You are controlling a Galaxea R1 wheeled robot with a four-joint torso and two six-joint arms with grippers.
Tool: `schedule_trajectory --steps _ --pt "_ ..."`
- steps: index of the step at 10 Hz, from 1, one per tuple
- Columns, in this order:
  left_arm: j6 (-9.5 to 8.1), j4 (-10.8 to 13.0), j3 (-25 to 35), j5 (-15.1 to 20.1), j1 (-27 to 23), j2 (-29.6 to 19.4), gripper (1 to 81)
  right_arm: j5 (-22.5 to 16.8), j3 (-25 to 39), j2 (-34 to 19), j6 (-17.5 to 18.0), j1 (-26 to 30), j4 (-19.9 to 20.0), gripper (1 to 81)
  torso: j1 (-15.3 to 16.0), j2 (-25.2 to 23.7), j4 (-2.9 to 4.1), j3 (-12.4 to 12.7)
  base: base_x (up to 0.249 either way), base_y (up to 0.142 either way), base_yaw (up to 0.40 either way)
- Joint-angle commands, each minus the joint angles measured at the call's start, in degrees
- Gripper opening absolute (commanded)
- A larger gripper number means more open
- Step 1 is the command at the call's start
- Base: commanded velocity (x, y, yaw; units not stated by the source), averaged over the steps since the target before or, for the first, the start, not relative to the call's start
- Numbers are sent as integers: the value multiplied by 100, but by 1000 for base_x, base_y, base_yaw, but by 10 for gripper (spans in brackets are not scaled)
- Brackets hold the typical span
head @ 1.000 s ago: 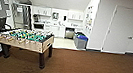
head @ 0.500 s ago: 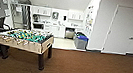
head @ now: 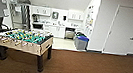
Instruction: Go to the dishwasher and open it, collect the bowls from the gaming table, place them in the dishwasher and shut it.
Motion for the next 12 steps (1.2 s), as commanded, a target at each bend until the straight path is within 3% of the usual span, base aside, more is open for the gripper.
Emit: schedule_trajectory --steps 1,12 --pt "27 6 22 311 -311 -19 10 -136 -27 -74 -18 255 -37 10 0 0 0 0 116 0 0" --pt "26 6 58 311 -312 -11 10 -137 -1 -65 -18 273 -37 10 5 2 0 -2 125 0 0"
